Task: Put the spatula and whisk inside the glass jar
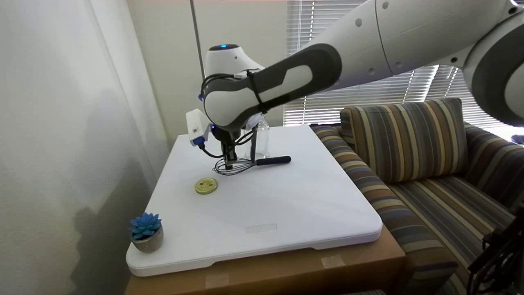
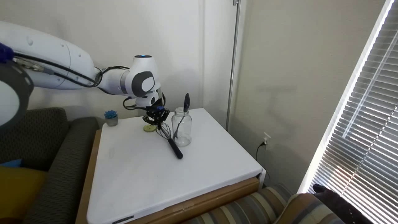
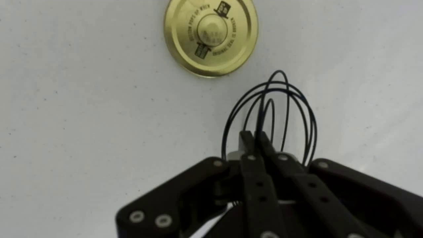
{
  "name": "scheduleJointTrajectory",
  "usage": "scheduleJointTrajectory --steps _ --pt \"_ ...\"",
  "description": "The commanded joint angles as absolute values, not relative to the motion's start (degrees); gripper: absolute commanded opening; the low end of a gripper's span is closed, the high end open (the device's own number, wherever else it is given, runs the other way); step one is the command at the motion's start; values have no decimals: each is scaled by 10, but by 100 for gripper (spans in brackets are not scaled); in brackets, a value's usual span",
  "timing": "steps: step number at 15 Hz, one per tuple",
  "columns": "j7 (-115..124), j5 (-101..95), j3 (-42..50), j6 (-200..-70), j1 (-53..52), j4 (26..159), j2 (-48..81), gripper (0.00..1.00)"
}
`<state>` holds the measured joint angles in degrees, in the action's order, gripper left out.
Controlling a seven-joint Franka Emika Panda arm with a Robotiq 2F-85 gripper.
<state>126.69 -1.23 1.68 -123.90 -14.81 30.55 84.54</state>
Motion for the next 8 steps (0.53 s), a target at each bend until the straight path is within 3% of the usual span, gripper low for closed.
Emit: scheduleJointTrajectory --steps 1,8 --pt "1254 -3 11 -1223 -146 284 845 1" --pt "1311 48 -21 -1084 -131 222 844 1"
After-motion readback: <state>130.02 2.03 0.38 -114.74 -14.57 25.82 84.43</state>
